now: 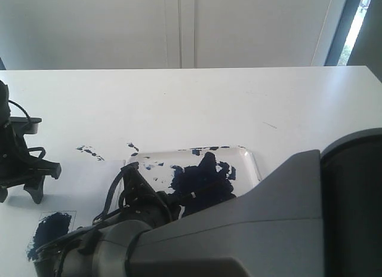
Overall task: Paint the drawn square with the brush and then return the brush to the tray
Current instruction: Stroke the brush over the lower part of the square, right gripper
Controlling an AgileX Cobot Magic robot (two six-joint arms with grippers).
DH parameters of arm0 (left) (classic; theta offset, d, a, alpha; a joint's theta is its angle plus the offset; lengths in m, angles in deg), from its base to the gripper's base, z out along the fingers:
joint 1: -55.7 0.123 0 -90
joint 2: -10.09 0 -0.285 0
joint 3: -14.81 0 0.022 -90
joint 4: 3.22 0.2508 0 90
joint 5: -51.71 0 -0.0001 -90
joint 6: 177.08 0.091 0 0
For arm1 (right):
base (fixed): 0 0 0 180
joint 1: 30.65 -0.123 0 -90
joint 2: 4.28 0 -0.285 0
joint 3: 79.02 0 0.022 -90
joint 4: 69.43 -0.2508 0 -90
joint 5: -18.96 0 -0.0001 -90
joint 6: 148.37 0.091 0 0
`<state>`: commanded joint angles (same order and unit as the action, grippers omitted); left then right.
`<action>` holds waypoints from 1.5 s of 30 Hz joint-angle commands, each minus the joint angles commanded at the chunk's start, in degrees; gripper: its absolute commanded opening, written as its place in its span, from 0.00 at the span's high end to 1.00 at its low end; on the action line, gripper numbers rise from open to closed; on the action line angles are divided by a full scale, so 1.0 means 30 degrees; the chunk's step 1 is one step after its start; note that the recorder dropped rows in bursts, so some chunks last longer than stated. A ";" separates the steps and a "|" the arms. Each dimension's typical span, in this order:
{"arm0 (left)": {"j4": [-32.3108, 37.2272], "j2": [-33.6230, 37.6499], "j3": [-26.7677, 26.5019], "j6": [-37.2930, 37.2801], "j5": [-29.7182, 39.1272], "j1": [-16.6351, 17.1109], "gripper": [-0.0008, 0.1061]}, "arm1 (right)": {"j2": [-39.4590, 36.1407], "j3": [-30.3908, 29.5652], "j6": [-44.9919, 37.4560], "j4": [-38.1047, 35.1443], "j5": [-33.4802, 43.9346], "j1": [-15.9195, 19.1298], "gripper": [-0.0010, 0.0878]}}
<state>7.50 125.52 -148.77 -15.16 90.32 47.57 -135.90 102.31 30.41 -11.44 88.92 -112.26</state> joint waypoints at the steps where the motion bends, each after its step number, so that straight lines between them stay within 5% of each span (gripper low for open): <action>1: 0.0000 0.0000 0.0000 0.0000 0.0000 0.0000 0.36 | 0.0012 0.0000 0.0000 0.0091 0.0000 0.0000 0.99; 45: -0.0124 0.0000 0.0000 -0.0036 -0.0269 0.0000 0.36 | -0.1281 0.1838 0.0652 0.3449 0.0000 0.2668 0.99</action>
<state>7.13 125.52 -148.77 -15.27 89.51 47.57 -139.74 107.83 32.37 -1.09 88.92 -104.26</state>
